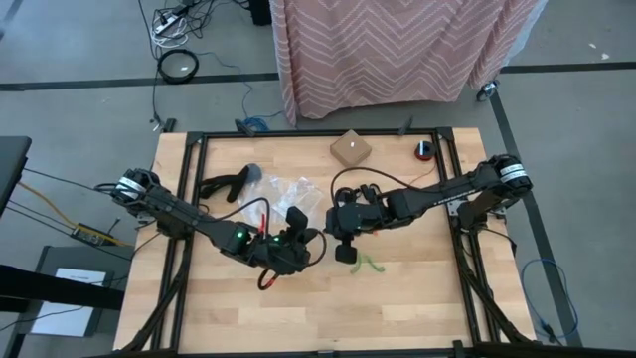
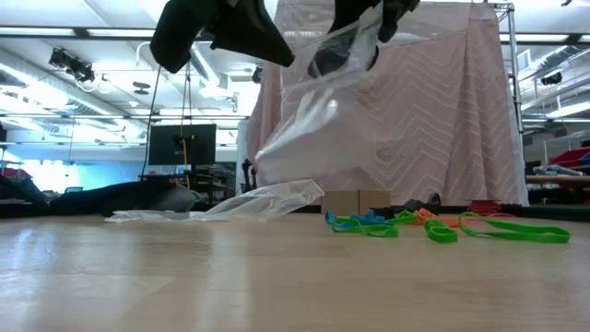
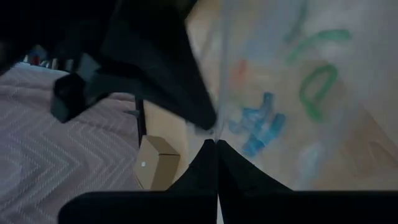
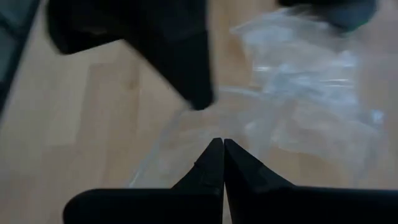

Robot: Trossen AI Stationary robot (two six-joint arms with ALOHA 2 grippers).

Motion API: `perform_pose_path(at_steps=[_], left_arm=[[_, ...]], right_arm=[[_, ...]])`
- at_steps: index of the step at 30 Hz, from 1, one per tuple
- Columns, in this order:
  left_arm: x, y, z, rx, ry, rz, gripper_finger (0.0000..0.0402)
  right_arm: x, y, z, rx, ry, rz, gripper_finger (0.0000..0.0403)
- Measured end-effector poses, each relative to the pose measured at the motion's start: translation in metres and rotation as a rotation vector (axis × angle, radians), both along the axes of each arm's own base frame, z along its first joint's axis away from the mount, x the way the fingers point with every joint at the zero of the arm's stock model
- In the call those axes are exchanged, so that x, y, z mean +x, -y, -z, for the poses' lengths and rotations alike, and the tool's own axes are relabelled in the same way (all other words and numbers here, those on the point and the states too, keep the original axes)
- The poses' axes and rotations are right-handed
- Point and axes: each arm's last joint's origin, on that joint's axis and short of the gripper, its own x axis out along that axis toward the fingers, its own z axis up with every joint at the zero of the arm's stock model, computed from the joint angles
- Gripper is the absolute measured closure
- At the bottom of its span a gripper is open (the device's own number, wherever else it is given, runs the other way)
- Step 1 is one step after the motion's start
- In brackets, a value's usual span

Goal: Sort rubber bands
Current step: Open the transparent zip bag

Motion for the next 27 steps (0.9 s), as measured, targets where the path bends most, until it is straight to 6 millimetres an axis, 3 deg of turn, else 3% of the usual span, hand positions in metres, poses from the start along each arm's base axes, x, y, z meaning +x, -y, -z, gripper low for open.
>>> perform_pose_path(at_steps=[17, 27], left_arm=[[0.013, -0.002, -0.017, -0.051, 0.178, 0.042, 0.0401], [0.01, 0.005, -0.015, -0.086, 0.201, 0.021, 0.0401]], right_arm=[[0.006, -0.006, -0.008, 0.153, 0.083, -0.095, 0.0403], [0.022, -0.004, 0.024, 0.155, 0.022, 0.091, 0.0403]])
